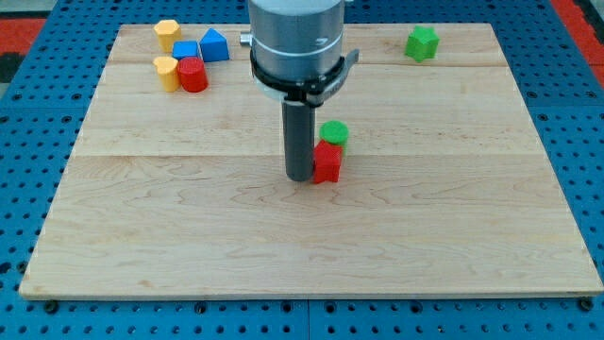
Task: Move the red star and green circle towards the top right
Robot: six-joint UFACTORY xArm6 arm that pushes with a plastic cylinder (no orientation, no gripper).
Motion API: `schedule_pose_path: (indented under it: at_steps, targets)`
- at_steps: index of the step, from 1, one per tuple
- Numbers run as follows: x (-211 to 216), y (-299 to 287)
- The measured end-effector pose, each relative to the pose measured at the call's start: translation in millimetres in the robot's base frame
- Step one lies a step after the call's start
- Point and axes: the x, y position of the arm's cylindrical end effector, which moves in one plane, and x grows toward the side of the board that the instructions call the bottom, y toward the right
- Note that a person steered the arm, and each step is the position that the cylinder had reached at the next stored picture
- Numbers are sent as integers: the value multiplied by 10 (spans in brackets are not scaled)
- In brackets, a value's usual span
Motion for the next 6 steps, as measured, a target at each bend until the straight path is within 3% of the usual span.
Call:
schedule_pose_path:
  at_steps: [3,4,6]
  targets:
    - [31,666]
    - [-246,759]
    - [-1223,786]
